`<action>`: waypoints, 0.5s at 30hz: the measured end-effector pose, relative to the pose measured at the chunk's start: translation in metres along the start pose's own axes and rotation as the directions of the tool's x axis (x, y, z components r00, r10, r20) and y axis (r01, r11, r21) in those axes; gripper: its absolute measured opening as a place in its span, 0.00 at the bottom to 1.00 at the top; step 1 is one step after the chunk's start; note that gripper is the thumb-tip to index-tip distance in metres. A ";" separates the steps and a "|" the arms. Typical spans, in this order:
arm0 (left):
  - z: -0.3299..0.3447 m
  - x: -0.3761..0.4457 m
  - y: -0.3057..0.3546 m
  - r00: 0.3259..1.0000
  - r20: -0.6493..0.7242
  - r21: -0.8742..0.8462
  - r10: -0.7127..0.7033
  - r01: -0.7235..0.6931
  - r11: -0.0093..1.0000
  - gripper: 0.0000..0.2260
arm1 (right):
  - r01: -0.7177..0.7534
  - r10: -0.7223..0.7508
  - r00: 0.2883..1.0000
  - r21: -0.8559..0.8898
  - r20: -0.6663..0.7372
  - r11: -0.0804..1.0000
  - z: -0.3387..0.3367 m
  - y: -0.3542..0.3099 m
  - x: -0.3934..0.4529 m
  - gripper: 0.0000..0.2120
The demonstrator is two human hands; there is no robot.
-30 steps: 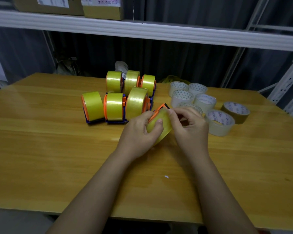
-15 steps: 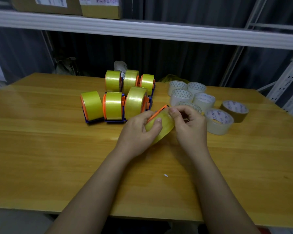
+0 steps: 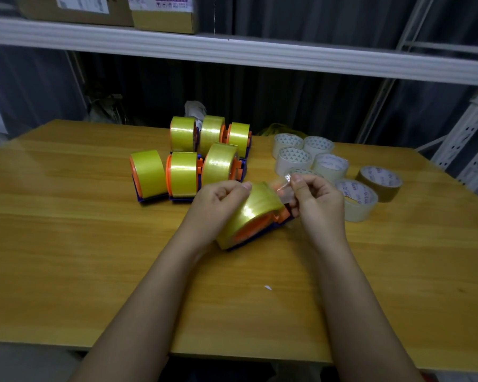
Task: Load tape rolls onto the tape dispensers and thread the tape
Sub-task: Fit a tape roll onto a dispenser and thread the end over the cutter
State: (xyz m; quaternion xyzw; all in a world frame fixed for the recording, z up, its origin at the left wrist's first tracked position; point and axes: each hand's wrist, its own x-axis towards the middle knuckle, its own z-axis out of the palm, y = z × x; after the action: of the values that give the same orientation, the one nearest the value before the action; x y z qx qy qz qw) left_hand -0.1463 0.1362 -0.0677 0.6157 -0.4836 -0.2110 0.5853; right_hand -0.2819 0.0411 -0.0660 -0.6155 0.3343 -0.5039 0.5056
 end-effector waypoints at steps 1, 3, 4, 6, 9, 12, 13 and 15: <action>-0.002 0.000 0.000 1.000 0.008 -0.030 -0.013 0.013 0.999 0.16 | -0.018 0.018 1.000 0.001 -0.011 1.000 -0.001 0.000 0.001 0.09; -0.004 -0.001 0.001 0.998 0.042 -0.074 -0.038 0.041 0.996 0.17 | -0.038 0.038 0.999 -0.007 -0.025 0.999 -0.002 0.000 0.002 0.10; -0.004 -0.001 0.002 0.997 0.060 -0.070 -0.042 0.046 0.996 0.17 | -0.037 0.037 0.999 -0.011 -0.022 0.999 -0.002 -0.001 0.001 0.11; -0.004 -0.001 0.004 0.997 0.067 -0.056 -0.040 0.044 0.997 0.16 | -0.044 0.044 0.999 -0.009 -0.008 0.999 -0.003 -0.002 0.001 0.11; -0.004 -0.002 0.007 0.997 0.066 -0.075 -0.045 0.050 0.996 0.15 | -0.060 0.060 0.998 -0.008 0.030 0.998 -0.006 -0.005 0.002 0.12; -0.004 -0.002 0.007 0.997 0.052 -0.090 -0.055 0.059 0.994 0.18 | -0.076 0.078 0.996 -0.035 0.053 0.996 -0.007 -0.005 0.004 0.16; -0.004 -0.002 0.006 0.997 0.043 -0.091 -0.061 0.065 0.994 0.19 | -0.087 0.089 0.994 -0.034 0.059 0.996 -0.006 -0.006 0.004 0.18; -0.004 -0.001 0.004 0.997 0.036 -0.083 -0.067 0.070 0.994 0.21 | -0.097 0.098 0.993 -0.026 0.071 0.995 -0.005 -0.006 0.003 0.20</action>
State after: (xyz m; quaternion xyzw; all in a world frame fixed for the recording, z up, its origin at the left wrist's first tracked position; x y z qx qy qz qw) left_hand -0.1446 0.1400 -0.0629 0.6030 -0.4626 -0.2615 0.5950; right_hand -0.2867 0.0384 -0.0594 -0.6218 0.3511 -0.4523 0.5343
